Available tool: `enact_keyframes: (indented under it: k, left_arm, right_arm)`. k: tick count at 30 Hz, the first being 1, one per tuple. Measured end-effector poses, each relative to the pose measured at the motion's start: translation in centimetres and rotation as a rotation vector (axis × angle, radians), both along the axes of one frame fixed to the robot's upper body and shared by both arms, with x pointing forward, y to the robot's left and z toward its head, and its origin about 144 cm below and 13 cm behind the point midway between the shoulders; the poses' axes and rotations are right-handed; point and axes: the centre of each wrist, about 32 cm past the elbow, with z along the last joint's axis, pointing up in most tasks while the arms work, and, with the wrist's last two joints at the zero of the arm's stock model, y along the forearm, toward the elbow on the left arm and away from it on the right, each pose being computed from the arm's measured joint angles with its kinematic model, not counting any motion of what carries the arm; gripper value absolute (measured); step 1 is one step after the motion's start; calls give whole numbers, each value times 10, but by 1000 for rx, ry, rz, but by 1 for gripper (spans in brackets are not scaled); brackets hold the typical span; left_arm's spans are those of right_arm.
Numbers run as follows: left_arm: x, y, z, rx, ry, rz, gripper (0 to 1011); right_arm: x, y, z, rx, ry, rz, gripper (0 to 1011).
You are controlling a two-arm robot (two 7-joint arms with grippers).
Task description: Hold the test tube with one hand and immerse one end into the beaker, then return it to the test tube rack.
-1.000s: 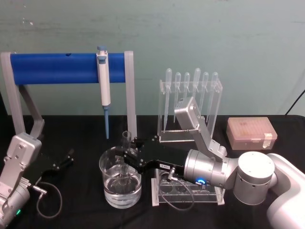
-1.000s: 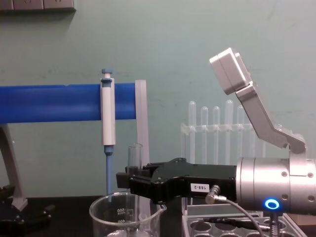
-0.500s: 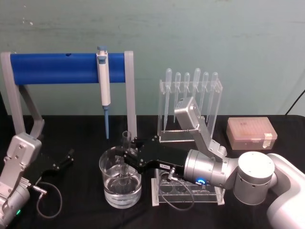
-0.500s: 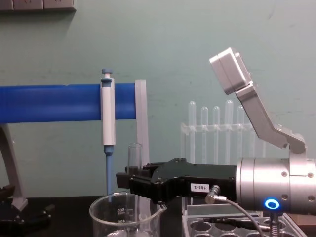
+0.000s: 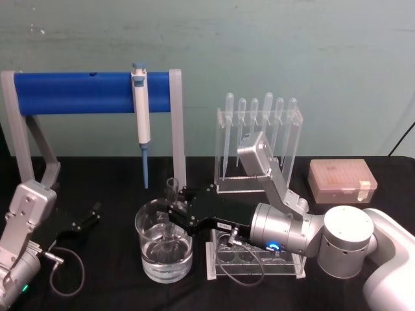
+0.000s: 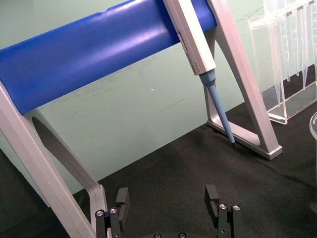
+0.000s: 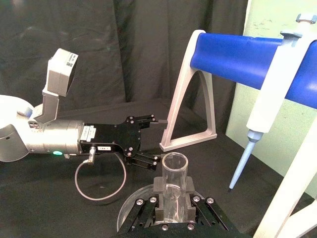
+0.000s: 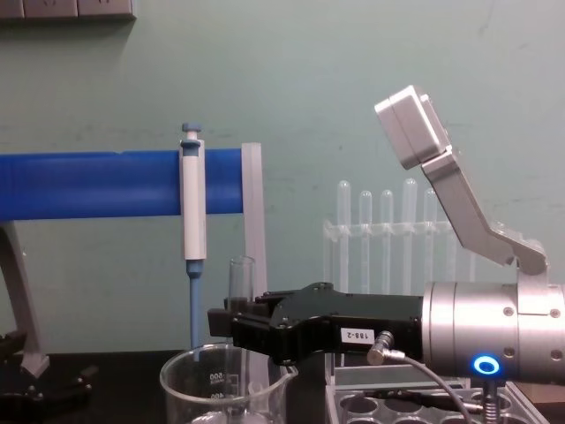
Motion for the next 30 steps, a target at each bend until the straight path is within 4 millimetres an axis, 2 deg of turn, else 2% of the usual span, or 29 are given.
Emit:
enact_keyframes:
  k: [30]
  left_arm:
    - [0, 0, 0, 0, 0, 0, 1000]
  right_arm:
    - [0, 0, 0, 0, 0, 0, 229]
